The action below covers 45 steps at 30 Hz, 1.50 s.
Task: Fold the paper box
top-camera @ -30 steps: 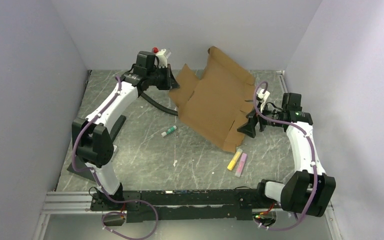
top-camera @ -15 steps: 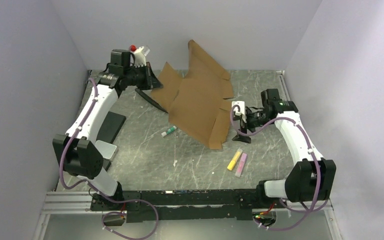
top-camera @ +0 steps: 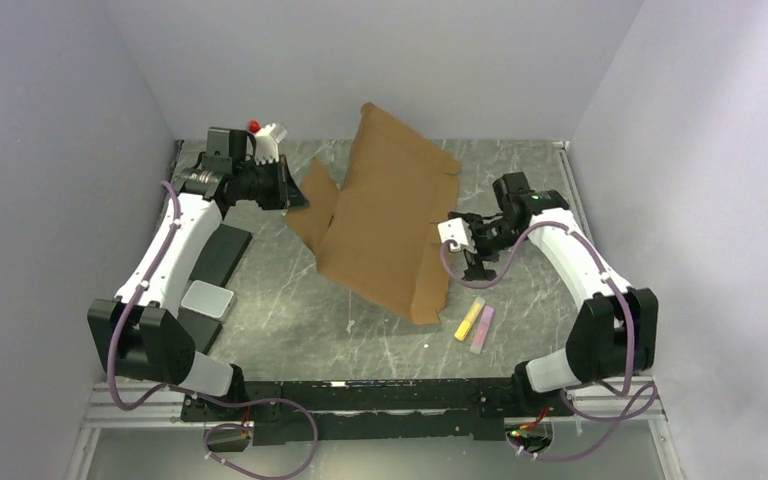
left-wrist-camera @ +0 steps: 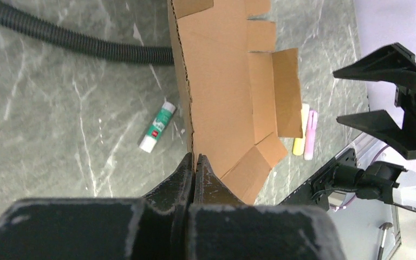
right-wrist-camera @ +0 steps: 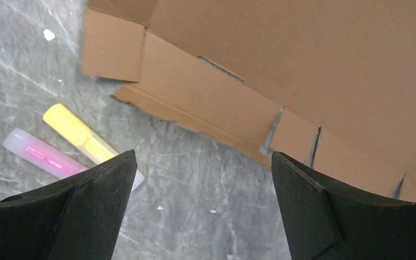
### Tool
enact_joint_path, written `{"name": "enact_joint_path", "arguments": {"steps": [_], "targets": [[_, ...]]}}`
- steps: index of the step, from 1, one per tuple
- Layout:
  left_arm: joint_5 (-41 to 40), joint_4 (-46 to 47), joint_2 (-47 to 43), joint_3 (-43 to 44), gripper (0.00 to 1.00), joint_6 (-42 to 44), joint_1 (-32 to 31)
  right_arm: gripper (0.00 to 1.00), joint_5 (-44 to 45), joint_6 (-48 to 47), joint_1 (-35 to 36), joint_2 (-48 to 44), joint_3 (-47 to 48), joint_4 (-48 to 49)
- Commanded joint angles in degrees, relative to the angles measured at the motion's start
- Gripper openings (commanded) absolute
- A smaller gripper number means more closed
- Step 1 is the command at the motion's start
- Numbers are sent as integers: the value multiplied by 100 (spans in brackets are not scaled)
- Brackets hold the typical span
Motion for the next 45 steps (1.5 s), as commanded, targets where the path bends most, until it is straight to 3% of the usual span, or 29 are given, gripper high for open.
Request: {"name": "enact_joint_path", "arguments": {"steps": [1, 6, 13, 23, 32, 45], "targets": [[59, -4, -428, -393, 0, 158, 13, 100, 552, -779, 498, 445, 294, -31], [-81, 4, -598, -577, 0, 126, 18, 94, 1312, -784, 1162, 859, 266, 350], [-338, -132, -658, -623, 0, 219, 40, 82, 1588, -969, 1400, 1023, 145, 133], [-442, -184, -683, -603, 0, 248, 57, 75, 1078, -1045, 1431, 422, 133, -449], [-230, -109, -777, -690, 0, 148, 58, 68, 1295, -851, 1450, 445, -579, 253], [-216, -34, -840, -862, 0, 70, 58, 60, 1377, -959, 1450, 285, -833, 327]]}}
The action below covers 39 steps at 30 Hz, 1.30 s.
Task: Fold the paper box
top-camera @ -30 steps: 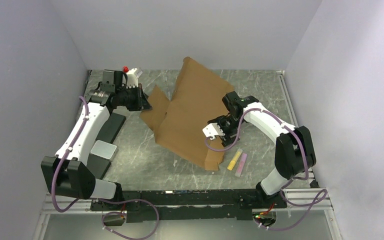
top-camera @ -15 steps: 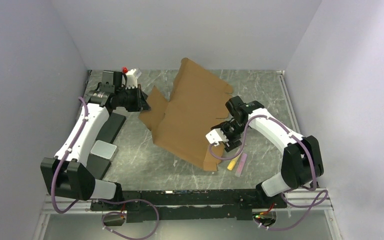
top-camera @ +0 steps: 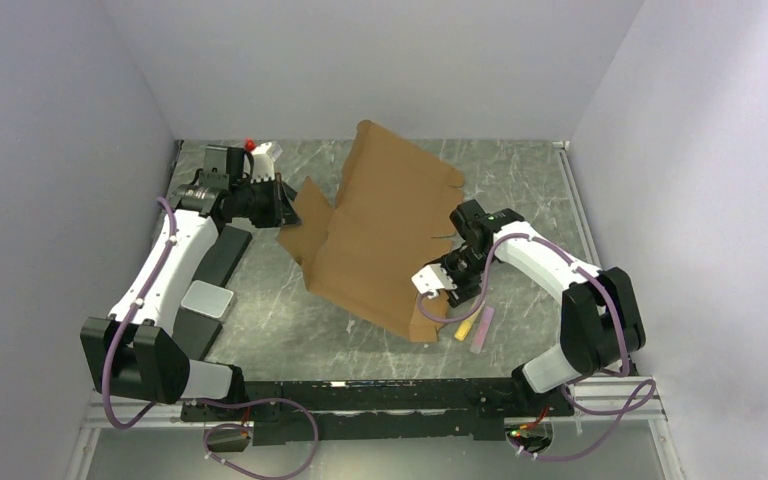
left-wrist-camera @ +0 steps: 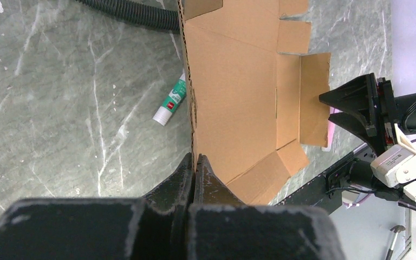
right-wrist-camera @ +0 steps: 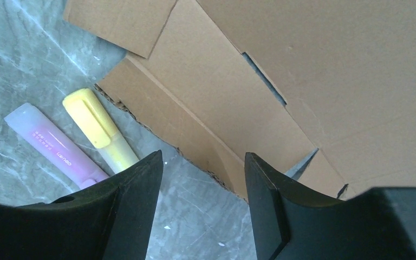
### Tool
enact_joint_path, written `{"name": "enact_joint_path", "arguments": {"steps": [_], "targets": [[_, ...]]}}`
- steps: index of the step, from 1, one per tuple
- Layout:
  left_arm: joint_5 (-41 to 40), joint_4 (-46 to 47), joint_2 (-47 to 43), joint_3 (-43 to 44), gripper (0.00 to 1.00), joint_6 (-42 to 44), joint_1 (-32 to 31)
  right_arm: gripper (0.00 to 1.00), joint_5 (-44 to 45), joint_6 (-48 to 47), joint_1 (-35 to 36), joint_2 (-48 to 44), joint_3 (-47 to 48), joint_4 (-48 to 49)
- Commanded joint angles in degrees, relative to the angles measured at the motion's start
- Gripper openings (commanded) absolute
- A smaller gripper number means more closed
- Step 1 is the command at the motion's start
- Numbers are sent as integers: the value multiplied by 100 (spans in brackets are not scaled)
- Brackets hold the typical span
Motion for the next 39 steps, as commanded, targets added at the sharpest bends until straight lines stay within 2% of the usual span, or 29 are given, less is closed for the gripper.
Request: {"name": "enact_joint_path", "arguments": {"steps": [1, 8, 19, 32, 34, 35, 39], "targets": [[185, 172, -228, -5, 0, -4, 25, 60, -35, -140, 38, -226, -91, -3], [246, 218, -195, -6, 0, -47, 25, 57, 30, -163, 115, -97, -157, 128], [278, 243, -101, 23, 0, -49, 25, 41, 319, -206, 293, 150, -183, 380], [328, 378, 133, 137, 0, -110, 25, 15, 339, -215, 335, -39, -313, 342], [317, 386, 146, 141, 0, -114, 25, 7, 346, -208, 335, -80, -285, 310], [321, 394, 149, 134, 0, -125, 25, 0, 345, -200, 339, -116, -282, 309], [306, 443, 135, 109, 0, -151, 25, 0, 309, -106, 336, -317, -289, 400]]}}
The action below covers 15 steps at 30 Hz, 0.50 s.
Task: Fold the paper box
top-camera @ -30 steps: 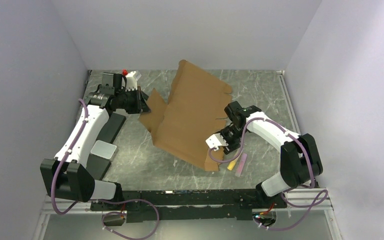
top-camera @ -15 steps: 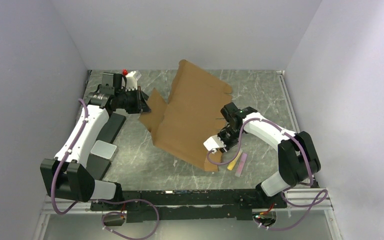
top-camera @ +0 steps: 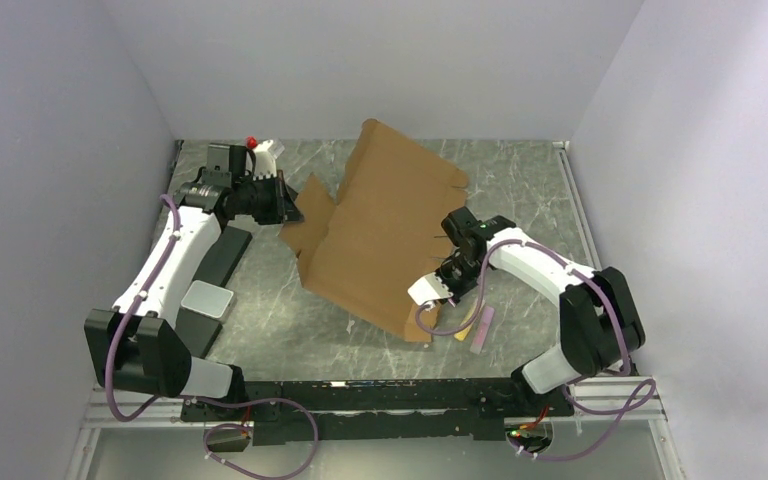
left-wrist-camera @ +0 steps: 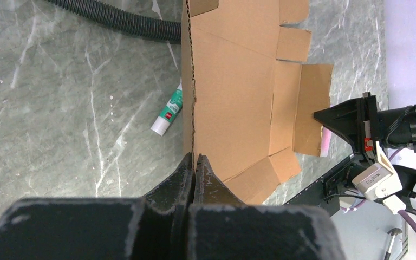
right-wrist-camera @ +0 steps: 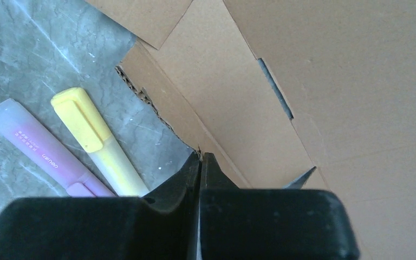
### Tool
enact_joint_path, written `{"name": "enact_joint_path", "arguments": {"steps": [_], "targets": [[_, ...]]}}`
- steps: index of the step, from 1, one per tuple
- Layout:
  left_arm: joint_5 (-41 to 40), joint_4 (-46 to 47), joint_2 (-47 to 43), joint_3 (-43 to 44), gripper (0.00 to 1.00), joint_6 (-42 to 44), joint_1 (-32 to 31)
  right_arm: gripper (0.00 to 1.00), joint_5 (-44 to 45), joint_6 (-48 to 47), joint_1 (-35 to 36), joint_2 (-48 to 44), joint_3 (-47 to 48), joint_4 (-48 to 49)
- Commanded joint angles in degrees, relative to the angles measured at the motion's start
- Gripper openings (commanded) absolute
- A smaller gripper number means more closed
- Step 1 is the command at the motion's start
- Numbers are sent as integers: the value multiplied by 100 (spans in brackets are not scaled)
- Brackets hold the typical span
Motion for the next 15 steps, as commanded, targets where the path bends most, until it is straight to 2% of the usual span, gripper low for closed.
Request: {"name": "enact_joint_path", "arguments": {"steps": [1, 15], "targets": [[213, 196, -38, 106, 0, -112, 21, 0, -118, 102, 10, -377, 6, 60], [184, 321, -102, 11, 0, -167, 20, 0, -312, 893, 2, -994, -148, 414]]}}
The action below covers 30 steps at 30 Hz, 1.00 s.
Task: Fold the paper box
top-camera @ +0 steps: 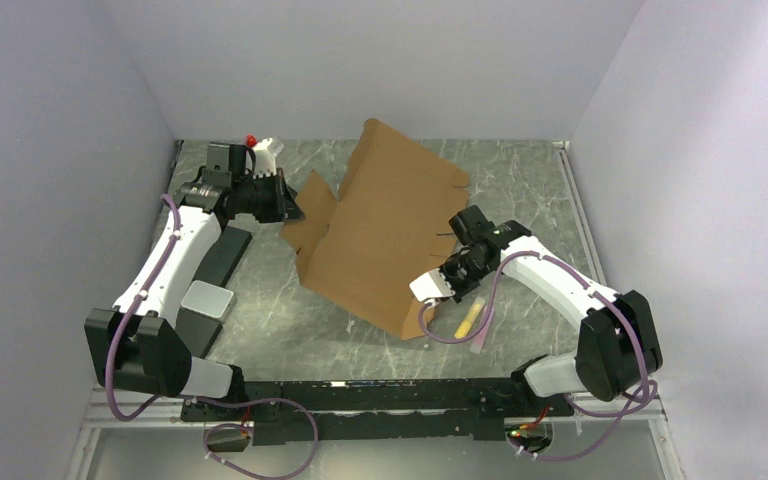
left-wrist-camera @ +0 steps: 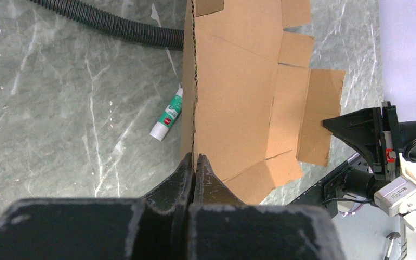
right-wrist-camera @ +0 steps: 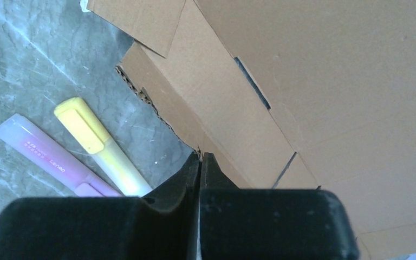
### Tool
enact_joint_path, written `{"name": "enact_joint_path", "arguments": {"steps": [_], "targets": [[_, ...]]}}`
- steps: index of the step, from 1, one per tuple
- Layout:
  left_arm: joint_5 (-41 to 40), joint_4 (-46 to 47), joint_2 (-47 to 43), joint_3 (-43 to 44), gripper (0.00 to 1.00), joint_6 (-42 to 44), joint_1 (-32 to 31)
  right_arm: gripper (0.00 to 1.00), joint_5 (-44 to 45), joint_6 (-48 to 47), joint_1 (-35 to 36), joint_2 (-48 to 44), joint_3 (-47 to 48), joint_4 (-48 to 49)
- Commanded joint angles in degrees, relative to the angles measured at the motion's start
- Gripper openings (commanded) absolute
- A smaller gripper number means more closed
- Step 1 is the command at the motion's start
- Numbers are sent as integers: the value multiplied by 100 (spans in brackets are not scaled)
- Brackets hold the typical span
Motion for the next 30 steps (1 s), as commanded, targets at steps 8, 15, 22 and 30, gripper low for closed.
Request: {"name": "enact_joint_path", "arguments": {"steps": [8, 15, 22, 30], "targets": [[82, 425, -156, -270, 0, -111, 21, 0, -410, 881, -14, -555, -299, 536], [72, 560, -125, -390, 0, -132, 21, 0, -470, 1459, -77, -771, -567, 857], [122, 697, -36, -500, 0, -263, 21, 0, -807, 1997, -238, -969, -866, 1194], [131, 965, 135, -502, 6, -497, 21, 0, -1114, 1987, -481, -1152, -1089, 1306]]}}
